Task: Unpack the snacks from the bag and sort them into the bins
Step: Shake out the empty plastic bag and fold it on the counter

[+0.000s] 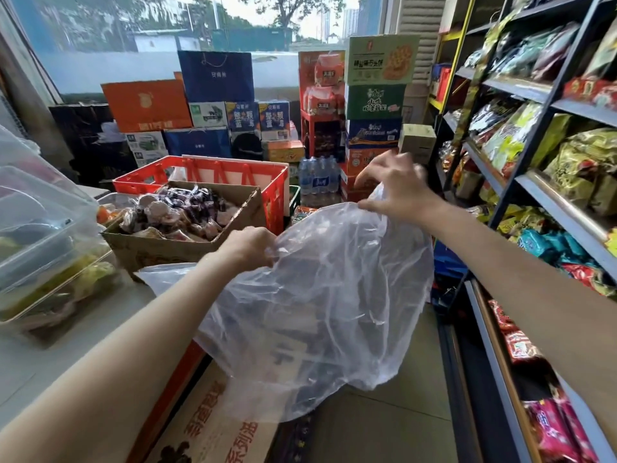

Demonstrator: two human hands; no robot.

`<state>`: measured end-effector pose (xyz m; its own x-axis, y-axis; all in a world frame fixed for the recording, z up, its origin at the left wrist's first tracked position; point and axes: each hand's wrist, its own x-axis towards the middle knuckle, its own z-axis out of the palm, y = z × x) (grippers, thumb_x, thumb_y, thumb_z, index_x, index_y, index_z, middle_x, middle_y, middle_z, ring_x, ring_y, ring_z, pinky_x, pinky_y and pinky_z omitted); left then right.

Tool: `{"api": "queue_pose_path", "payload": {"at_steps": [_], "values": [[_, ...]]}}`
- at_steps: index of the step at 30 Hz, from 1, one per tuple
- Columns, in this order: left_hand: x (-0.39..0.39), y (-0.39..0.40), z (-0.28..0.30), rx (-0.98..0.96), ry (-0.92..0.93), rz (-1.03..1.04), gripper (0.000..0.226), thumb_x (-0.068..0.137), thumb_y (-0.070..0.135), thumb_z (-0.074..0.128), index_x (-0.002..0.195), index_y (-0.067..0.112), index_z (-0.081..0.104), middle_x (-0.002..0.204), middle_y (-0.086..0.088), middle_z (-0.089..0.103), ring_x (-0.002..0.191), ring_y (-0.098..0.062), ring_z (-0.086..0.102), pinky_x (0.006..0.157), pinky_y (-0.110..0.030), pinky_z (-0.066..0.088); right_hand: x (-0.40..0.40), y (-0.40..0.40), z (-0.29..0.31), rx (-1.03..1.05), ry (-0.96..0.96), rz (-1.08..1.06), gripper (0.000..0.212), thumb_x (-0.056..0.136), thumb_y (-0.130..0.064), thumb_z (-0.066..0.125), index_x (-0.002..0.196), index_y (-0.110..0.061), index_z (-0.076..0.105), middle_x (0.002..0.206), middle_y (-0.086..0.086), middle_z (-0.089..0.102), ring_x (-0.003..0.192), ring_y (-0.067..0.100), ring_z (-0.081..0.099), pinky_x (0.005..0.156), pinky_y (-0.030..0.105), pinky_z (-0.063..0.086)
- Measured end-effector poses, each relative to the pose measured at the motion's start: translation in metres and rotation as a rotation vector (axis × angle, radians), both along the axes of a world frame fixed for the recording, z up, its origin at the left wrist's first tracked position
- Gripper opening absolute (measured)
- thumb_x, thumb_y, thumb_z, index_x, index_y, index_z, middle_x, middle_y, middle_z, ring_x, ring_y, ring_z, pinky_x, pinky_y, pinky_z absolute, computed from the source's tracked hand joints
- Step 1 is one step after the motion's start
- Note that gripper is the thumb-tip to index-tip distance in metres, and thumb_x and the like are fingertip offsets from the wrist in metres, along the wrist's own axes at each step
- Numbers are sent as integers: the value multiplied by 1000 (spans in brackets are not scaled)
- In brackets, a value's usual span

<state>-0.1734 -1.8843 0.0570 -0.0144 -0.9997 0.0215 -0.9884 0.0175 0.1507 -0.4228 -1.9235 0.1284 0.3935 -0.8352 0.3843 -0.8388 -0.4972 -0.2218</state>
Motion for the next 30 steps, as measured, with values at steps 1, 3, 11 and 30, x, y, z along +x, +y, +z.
{"api": "queue_pose_path", "payload": {"at_steps": [1, 3, 11, 30], "values": [[8, -1, 4, 15, 23, 26, 11, 82, 35, 69, 77, 27, 64, 96, -7, 68, 96, -27, 63, 78, -30, 44, -9, -4, 3, 6, -4, -137, 55, 79, -41, 70, 126, -20, 51, 134, 8, 40, 130, 28, 30, 108, 46, 23], [21, -3, 12, 26, 46, 55, 12, 80, 34, 72, 79, 22, 68, 90, -6, 69, 91, -24, 64, 78, -30, 47, -23, -10, 2, 289, -190, -281, 81, 74, -53, 71, 139, -18, 36, 144, 11, 31, 133, 31, 31, 108, 47, 28], [26, 6, 11, 52, -100, 74, 10, 84, 26, 64, 75, 22, 65, 83, -1, 64, 86, -22, 61, 78, -28, 43, 3, -15, 7, 388, -978, -235, 15, 79, -16, 74, 70, -11, 63, 77, 2, 64, 68, 13, 59, 57, 16, 50], [-51, -19, 26, -74, 475, -253, 23, 78, 27, 75, 96, 15, 66, 105, 2, 62, 100, -10, 54, 89, -26, 45, 26, -4, 30, 188, -430, -123, 26, 83, -12, 70, 102, -13, 52, 84, -1, 58, 63, 7, 55, 49, 8, 42]]}}
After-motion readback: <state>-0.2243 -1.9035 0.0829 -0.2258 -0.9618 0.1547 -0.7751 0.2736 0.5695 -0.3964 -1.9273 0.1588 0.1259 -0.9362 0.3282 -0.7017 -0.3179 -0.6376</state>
